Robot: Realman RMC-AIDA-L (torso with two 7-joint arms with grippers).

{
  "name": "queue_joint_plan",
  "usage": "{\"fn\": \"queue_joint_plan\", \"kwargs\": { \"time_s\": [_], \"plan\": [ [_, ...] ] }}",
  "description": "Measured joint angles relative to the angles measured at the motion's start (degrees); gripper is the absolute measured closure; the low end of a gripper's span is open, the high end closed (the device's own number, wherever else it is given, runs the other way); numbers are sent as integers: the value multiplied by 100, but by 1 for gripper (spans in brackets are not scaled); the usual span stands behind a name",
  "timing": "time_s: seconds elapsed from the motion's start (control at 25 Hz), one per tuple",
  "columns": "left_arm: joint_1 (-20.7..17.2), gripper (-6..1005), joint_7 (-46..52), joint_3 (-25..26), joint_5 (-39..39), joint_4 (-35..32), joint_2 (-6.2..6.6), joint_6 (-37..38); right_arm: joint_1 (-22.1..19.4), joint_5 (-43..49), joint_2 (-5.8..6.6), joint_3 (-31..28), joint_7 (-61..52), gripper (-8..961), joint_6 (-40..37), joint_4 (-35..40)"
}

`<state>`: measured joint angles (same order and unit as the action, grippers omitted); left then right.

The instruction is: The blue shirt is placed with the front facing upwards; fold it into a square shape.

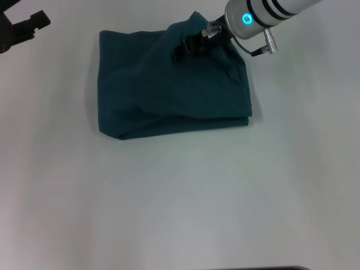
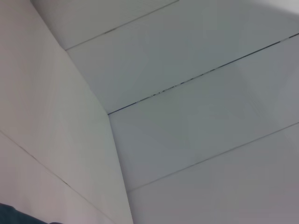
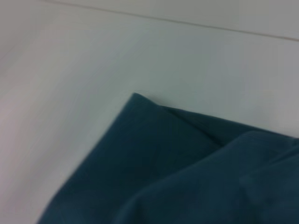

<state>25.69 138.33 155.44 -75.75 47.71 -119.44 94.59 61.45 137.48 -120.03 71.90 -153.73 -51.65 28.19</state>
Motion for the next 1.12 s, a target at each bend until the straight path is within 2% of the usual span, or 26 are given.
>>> {"fn": "queue_joint_plan", "kwargs": {
  "time_s": [0.2,0.52,0.84,1.12],
  "plan": [
    [9,39,6,-16,-1,1,0,9,-1,177,7,147,-93,389,385,-165],
    [62,39,19,-41,-1,1,-4,9,-64,1047,46,110,-750,389,615,-72],
    [82,39,19,-52,-1,-12,-9,7,-424,1141,63,3,-884,389,366,914],
    [88,39,19,-43,-1,-23,-6,-5,-477,1109,62,-414,-817,389,63,1177]
  ]
}}
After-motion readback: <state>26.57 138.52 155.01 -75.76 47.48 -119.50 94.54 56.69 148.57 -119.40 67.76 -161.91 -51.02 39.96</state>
